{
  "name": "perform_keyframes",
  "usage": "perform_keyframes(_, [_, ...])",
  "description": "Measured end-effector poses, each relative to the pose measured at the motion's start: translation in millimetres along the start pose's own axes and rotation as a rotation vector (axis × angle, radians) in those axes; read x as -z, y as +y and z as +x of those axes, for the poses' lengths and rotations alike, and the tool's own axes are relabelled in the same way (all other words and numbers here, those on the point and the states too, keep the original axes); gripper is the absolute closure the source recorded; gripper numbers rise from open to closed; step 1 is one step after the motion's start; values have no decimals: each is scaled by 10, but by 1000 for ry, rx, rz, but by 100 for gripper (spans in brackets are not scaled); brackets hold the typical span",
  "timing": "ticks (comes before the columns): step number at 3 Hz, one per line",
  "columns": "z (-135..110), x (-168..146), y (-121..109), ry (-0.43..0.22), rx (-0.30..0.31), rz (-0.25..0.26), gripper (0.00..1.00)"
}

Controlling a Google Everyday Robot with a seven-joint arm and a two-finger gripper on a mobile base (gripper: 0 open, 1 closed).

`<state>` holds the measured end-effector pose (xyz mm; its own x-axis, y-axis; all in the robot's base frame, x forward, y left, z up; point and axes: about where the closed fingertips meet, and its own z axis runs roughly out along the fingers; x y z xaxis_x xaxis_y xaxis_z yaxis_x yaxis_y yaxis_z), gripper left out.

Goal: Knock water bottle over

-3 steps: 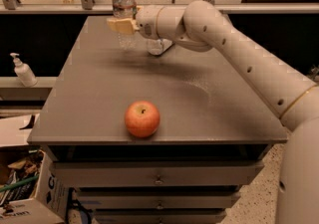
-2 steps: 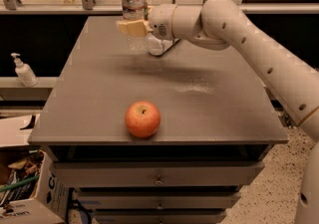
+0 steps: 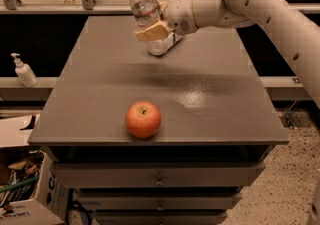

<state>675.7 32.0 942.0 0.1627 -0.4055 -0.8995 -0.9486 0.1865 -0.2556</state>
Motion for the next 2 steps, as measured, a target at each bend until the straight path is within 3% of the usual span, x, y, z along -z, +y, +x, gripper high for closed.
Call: perform_keyframes(2, [406,333,240,315,219,-143,100])
